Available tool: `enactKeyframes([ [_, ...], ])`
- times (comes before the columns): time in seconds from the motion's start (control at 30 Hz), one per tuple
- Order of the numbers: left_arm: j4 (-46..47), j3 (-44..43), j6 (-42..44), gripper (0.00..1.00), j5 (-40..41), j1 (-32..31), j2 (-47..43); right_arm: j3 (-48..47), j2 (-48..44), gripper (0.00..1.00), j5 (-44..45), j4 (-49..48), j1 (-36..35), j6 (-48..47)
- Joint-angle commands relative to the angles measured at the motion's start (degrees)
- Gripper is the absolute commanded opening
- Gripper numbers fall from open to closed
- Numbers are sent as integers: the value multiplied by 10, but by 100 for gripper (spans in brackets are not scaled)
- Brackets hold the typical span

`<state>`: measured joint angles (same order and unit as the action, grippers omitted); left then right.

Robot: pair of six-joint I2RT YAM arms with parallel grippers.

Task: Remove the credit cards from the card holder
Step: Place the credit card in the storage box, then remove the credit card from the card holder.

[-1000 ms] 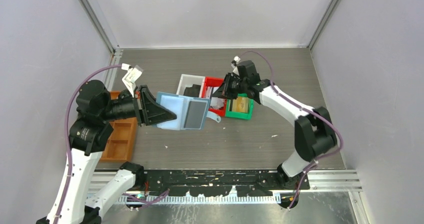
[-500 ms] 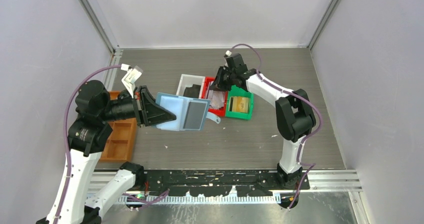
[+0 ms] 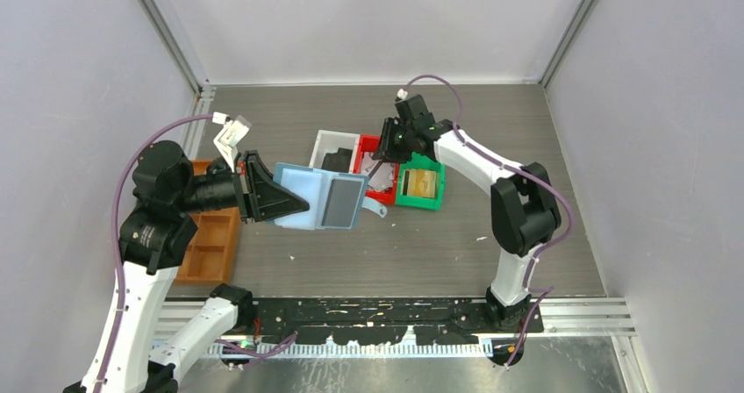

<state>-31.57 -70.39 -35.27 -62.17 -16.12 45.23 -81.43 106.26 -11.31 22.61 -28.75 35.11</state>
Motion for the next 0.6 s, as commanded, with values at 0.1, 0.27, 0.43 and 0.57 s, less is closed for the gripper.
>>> enactKeyframes([
  [0.1,28,-21,1,0,-9,0,-2,17,-200,46,-16,-23,-2,-4],
  [0.27,48,-13,-14,0,-10,0,-2,129,-348,61,-176,-172,-2,66],
  [0.43,90,0,-53,0,-14,0,-3,288,-460,69,-308,-490,-9,256],
  [0.57,117,6,-81,0,-20,0,-1,325,-517,71,-320,-537,-38,264],
])
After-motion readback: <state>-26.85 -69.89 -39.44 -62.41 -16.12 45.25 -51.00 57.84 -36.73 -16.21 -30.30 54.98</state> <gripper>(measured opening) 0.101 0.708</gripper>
